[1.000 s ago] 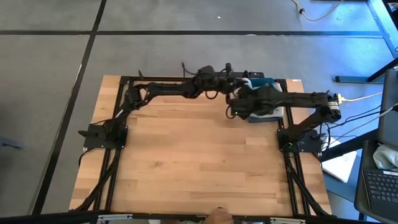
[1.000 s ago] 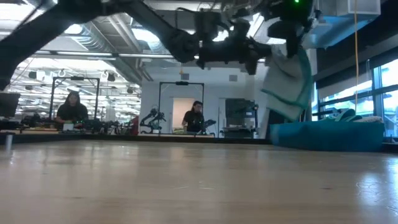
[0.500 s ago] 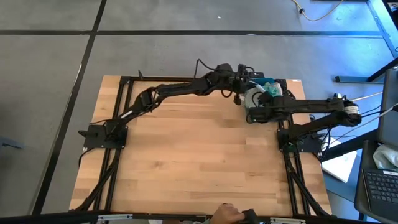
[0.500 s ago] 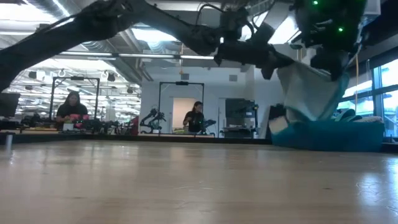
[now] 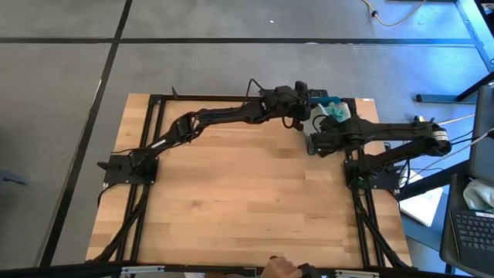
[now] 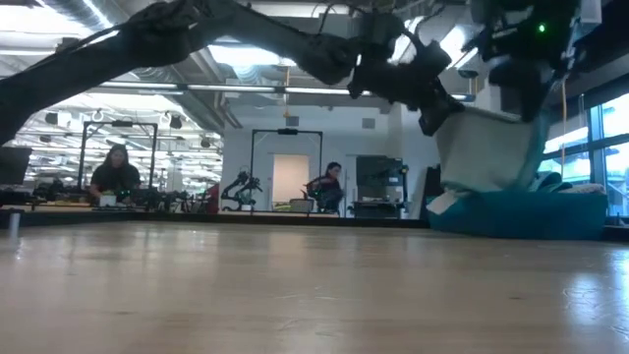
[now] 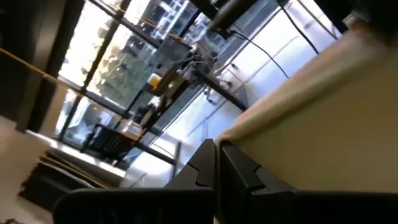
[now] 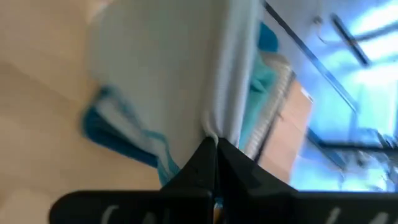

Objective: Fold microfiber towels
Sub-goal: Put the light blue microfiber cloth into the blue bin

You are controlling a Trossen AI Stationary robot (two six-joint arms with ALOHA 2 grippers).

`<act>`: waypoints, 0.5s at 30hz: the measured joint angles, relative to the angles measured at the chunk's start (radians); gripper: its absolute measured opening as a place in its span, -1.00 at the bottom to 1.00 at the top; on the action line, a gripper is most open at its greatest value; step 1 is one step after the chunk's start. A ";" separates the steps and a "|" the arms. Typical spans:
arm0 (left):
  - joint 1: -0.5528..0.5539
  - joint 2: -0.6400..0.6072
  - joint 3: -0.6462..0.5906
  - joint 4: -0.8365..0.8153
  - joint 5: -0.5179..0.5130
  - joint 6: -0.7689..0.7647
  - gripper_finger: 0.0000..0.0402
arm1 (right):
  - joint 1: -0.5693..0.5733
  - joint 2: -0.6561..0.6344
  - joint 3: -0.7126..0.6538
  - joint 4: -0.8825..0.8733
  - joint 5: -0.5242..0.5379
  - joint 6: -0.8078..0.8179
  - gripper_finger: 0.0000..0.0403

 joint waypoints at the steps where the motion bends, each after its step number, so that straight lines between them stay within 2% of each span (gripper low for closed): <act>1: -0.002 -0.009 0.000 -0.004 -0.006 -0.001 -1.00 | 0.017 0.000 0.014 0.026 0.000 -0.023 -0.96; 5: 0.004 -0.016 0.000 0.010 0.031 -0.051 -1.00 | 0.082 -0.015 0.080 0.105 0.011 -0.088 -0.96; 10: 0.016 -0.014 0.000 0.011 0.048 -0.104 -1.00 | 0.142 -0.049 0.126 0.114 0.086 -0.082 -0.96; 15: 0.037 -0.012 0.000 0.105 0.076 -0.142 -1.00 | 0.102 -0.074 0.077 -0.008 0.132 0.017 -0.96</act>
